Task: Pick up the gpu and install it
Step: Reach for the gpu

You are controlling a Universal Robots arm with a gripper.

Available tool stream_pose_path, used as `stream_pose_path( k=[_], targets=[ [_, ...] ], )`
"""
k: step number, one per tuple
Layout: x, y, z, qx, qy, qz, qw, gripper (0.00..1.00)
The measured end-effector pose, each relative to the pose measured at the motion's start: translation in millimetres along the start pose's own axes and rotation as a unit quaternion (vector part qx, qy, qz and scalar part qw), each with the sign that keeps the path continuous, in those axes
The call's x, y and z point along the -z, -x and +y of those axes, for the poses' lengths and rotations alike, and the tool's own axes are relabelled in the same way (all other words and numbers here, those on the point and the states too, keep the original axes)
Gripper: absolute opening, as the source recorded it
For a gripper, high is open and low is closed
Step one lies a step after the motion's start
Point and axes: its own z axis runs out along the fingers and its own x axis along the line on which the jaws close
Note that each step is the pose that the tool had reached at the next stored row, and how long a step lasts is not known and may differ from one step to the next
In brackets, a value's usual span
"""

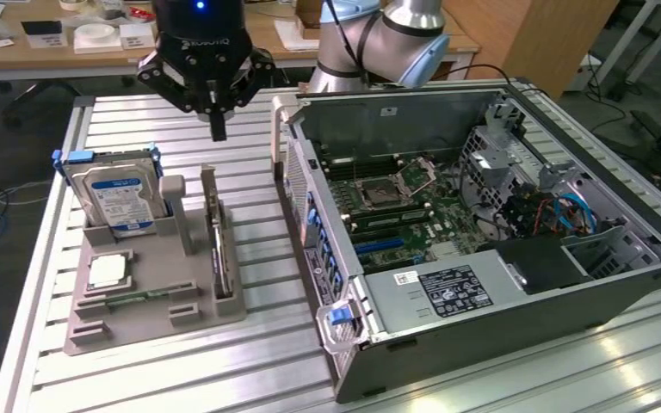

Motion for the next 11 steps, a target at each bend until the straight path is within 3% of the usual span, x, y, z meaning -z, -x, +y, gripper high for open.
stream_pose_path(
  k=[11],
  targets=[
    [0.8,-22.5,-6.2,0.0,0.0,0.0,1.0,0.11]
  ],
)
